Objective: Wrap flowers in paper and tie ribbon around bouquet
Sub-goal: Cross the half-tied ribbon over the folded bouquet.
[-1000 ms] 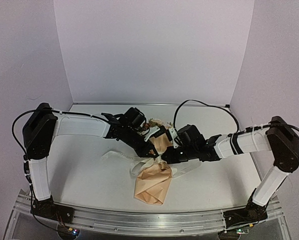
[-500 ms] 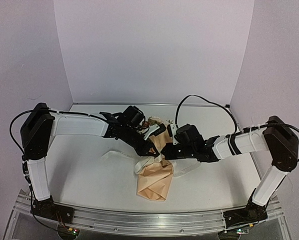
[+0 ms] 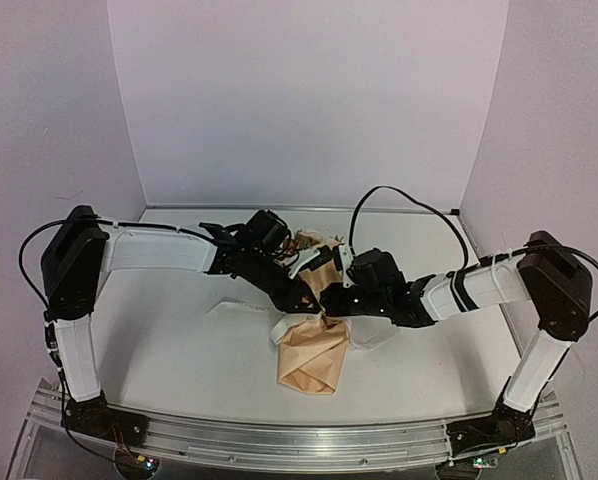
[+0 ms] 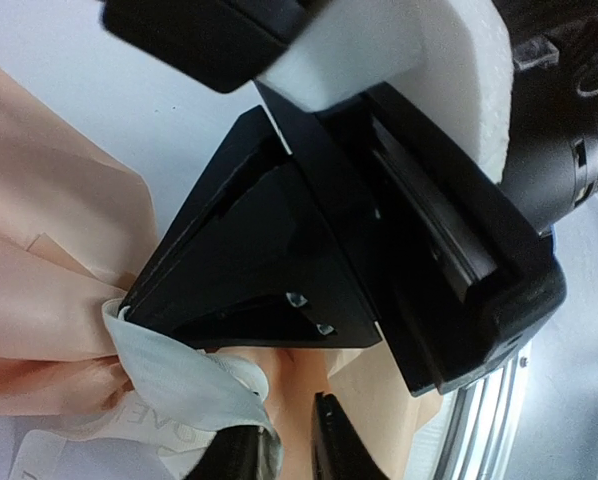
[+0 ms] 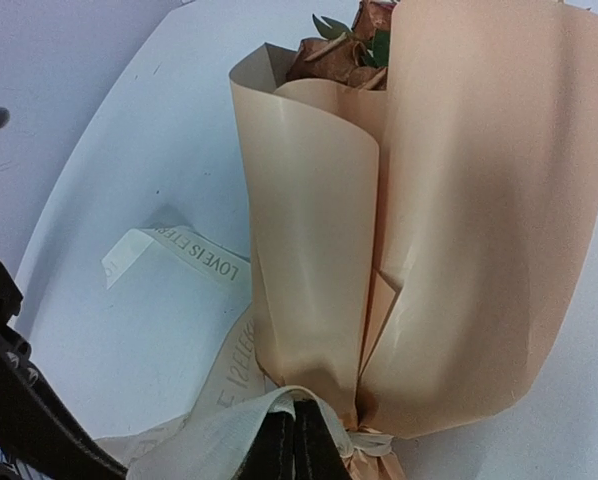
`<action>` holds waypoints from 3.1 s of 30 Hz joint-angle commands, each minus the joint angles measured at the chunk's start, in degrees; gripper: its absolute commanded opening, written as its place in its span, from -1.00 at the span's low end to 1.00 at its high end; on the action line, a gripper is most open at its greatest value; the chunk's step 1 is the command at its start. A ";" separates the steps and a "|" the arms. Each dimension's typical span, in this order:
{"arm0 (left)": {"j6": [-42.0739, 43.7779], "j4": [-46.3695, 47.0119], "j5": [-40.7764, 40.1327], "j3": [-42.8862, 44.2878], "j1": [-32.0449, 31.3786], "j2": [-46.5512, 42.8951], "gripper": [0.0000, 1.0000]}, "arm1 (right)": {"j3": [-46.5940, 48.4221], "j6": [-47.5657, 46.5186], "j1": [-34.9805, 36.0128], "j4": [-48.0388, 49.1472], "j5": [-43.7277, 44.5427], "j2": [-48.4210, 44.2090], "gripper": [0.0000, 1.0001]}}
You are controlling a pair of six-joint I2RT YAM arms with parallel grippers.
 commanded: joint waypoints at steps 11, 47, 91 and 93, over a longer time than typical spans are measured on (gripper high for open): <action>-3.56 6.16 -0.09 -0.49 2.06 -2.17 0.07 | -2.55 0.65 -0.85 8.26 -2.63 2.07 -1.00; -5.17 2.14 18.33 4.09 5.89 5.45 -0.61 | -1.24 -4.82 -1.21 5.24 -4.17 0.07 -1.00; -7.11 0.19 11.96 6.08 5.89 8.52 -0.61 | -7.78 -0.26 -1.24 4.61 -2.25 -8.32 -0.19; -7.07 0.17 12.24 6.02 5.89 8.19 -0.61 | -7.32 -0.08 -1.30 3.81 -1.08 -8.36 -0.15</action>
